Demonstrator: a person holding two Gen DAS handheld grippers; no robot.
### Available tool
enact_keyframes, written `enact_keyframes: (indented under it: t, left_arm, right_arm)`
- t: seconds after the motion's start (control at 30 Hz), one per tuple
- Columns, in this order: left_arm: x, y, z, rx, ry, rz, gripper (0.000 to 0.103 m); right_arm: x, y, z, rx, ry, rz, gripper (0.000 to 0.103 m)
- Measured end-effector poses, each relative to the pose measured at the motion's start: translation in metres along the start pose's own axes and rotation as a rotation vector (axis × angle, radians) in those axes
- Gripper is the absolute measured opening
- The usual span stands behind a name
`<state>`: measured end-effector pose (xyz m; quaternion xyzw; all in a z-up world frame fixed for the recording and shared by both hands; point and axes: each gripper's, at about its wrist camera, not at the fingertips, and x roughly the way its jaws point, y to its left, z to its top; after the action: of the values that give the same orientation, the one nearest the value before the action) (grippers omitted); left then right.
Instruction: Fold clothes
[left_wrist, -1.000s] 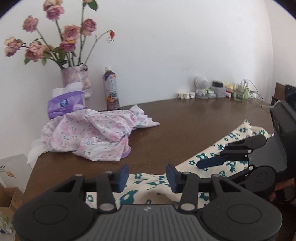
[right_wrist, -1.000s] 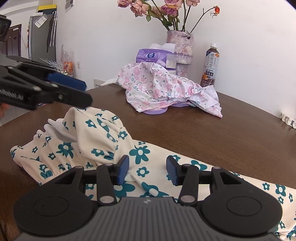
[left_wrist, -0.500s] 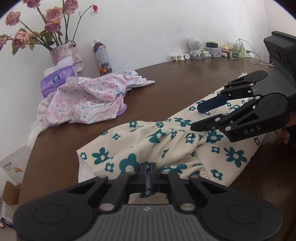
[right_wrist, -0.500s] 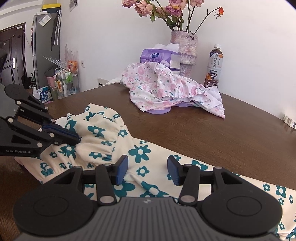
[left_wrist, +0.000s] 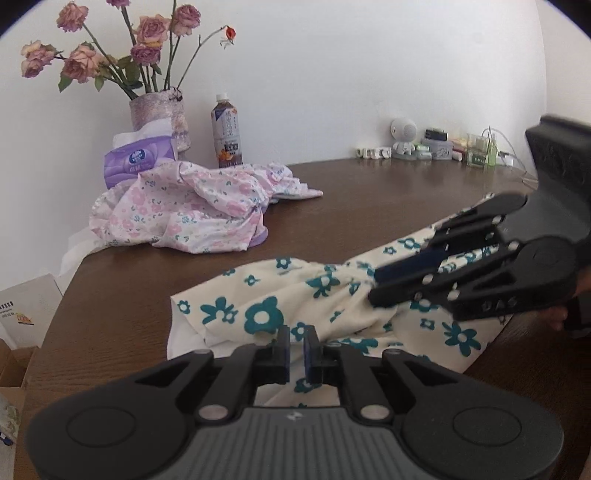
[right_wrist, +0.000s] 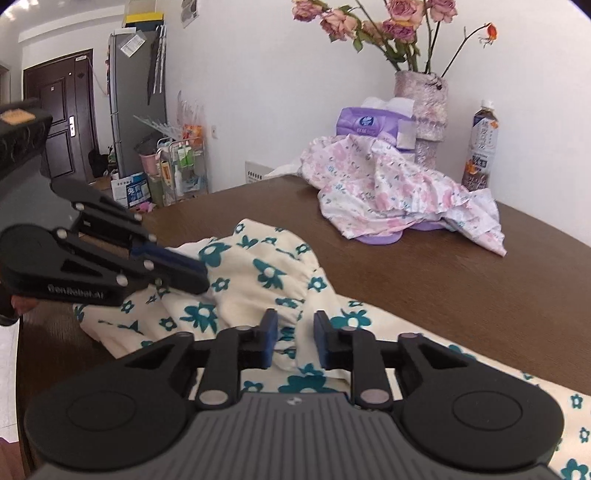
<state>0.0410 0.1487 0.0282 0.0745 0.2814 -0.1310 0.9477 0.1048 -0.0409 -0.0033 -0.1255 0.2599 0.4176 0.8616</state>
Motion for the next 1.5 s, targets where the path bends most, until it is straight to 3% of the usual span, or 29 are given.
enact_keyframes:
  t: [0.13, 0.27, 0.37, 0.53, 0.93, 1.1, 1.4, 1.5]
  left_arm:
    - [-0.014, 0.007, 0.016, -0.009, -0.086, 0.009, 0.019]
    - [0.005, 0.011, 0.035, 0.021, -0.091, -0.002, 0.019]
    - [0.032, 0.007, 0.041, 0.06, -0.024, -0.046, 0.019]
    - [0.058, 0.005, 0.02, 0.113, 0.088, -0.048, 0.012]
    - [0.035, 0.023, -0.003, 0.019, 0.071, -0.018, 0.016]
    - [0.033, 0.021, -0.006, 0.013, 0.057, -0.009, 0.016]
    - [0.029, 0.018, 0.003, 0.046, 0.08, -0.004, 0.017]
    - [0.019, 0.018, 0.018, 0.083, 0.042, -0.005, 0.022]
  right_arm:
    - [0.004, 0.01, -0.003, -0.06, 0.018, -0.016, 0.02]
    - [0.005, 0.015, -0.006, -0.093, 0.022, -0.035, 0.021]
    - [0.005, 0.018, -0.006, -0.109, 0.023, -0.045, 0.021]
    - [0.005, 0.015, -0.006, -0.102, 0.026, -0.038, 0.021]
    - [0.006, 0.009, -0.005, -0.078, 0.031, -0.018, 0.023]
    - [0.007, -0.003, -0.005, -0.003, 0.034, -0.003, 0.039]
    - [-0.007, -0.022, 0.007, 0.076, -0.004, -0.029, 0.033]
    - [-0.005, -0.038, 0.011, 0.13, 0.007, -0.065, 0.028]
